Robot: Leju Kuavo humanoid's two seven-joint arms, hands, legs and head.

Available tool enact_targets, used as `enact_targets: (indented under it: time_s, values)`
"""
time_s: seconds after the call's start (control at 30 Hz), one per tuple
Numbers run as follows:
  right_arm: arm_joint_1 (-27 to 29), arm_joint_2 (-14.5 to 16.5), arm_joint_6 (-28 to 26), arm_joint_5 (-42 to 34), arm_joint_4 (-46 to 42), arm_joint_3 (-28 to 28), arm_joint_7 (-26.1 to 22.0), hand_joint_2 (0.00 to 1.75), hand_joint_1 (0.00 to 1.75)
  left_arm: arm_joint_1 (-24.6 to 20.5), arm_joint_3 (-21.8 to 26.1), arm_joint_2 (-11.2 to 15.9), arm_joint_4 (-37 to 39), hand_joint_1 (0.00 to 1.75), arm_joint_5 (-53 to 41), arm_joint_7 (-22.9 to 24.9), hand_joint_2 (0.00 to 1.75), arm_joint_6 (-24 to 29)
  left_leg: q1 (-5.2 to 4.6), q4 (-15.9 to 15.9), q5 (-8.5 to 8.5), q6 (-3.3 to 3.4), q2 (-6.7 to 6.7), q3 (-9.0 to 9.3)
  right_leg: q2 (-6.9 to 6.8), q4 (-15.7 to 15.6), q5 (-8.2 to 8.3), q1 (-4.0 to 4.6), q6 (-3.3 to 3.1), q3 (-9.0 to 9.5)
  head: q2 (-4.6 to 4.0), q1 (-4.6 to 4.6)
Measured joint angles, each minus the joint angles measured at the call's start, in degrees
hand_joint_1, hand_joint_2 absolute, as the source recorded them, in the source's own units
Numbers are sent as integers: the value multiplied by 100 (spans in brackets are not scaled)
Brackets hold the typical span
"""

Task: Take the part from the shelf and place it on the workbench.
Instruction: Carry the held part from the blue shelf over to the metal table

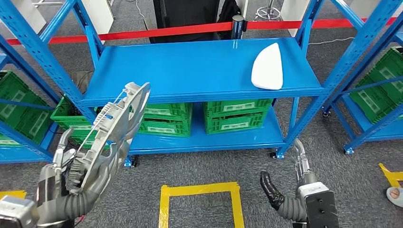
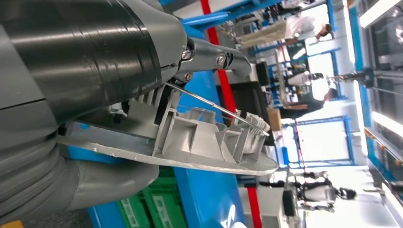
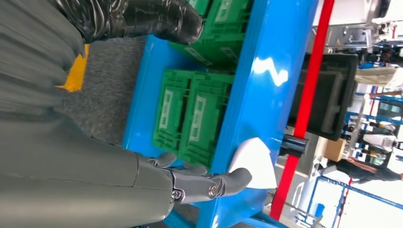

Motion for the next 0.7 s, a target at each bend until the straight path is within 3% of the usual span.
enact_targets:
  time_s: [0.03, 0.07, 0.17, 0.23, 0.33, 0.4, 0.47, 0.53, 0.57, 0.6, 0.67, 0.7]
  values:
    - [17, 0, -6, 4, 0, 0, -7, 175, 0, 18, -4, 13, 1, 175, -3, 0, 175, 36, -12, 110, -6, 21, -1, 23, 1, 9, 35, 25, -9, -56, 0, -20]
    - [28, 0, -10, 4, 0, 0, -10, 175, 0, 31, -7, 27, 1, 175, -4, 1, 175, 62, -33, -5, 80, 60, -3, 160, 2, 16, 67, 53, -15, -104, 0, -39]
    - [47, 0, -13, -7, -2, 1, -11, 175, 0, 51, -16, 58, -7, 175, -8, 2, 175, 106, -138, -1175, 377, 267, -5, 983, 5, 25, 152, 115, -16, -187, 0, -66]
    - [49, 0, -12, -14, -4, 1, -11, 175, 0, 53, -29, 68, -23, 175, -12, 2, 175, 126, -194, -1632, 400, 339, -2, 1280, -3, 24, 219, 113, 23, -216, 0, -51]
    - [52, -3, -12, -23, -11, 1, -10, 175, 0, 60, -51, 87, -34, 175, -12, -2, 175, 157, -180, -1767, 524, 354, 6, 1265, 0, 38, 266, 110, 110, -275, 0, -70]
    - [57, -14, -14, -25, -15, 2, -9, 175, 0, 64, -59, 93, -39, 175, -9, -11, 175, 177, -132, -1839, 638, 385, 26, 1208, 17, 362, -33, 102, 186, -424, 0, -44]
    - [62, -27, -14, -21, -15, 4, -8, 175, 0, 71, -63, 97, -44, 175, 3, -29, 175, 190, -122, -1822, 727, 404, 34, 1099, 24, 1076, -512, 52, 261, -650, 0, 15]
    - [62, -34, -10, -5, -15, 4, 10, 175, 0, 83, -68, 103, -45, 175, 38, -75, 175, 204, -116, -1769, 796, 392, 35, 955, 23, 1591, -704, 3, 315, -745, 0, 59]
    - [59, -38, -8, 10, -15, 5, 26, 175, 0, 88, -74, 106, -45, 175, 66, -112, 175, 214, -109, -1729, 821, 382, 35, 878, 22, 1545, -632, -18, 337, -646, 0, 75]
    - [53, -42, -6, 25, -15, 5, 44, 175, 0, 93, -83, 107, -45, 175, 91, -151, 175, 225, -99, -1682, 840, 368, 34, 807, 21, 1289, -496, -36, 353, -446, 0, 92]
    - [32, -50, -5, 52, -16, 6, 67, 175, 0, 98, -101, 109, -50, 175, 127, -208, 175, 238, -91, -1579, 871, 326, 32, 681, 22, 467, -314, -51, 356, 100, 0, 144]
    - [21, -51, -5, 60, -19, 7, 72, 175, 0, 99, -107, 109, -55, 175, 133, -220, 175, 241, -94, -1544, 889, 294, 32, 638, 25, 176, -298, -44, 334, 277, 0, 165]
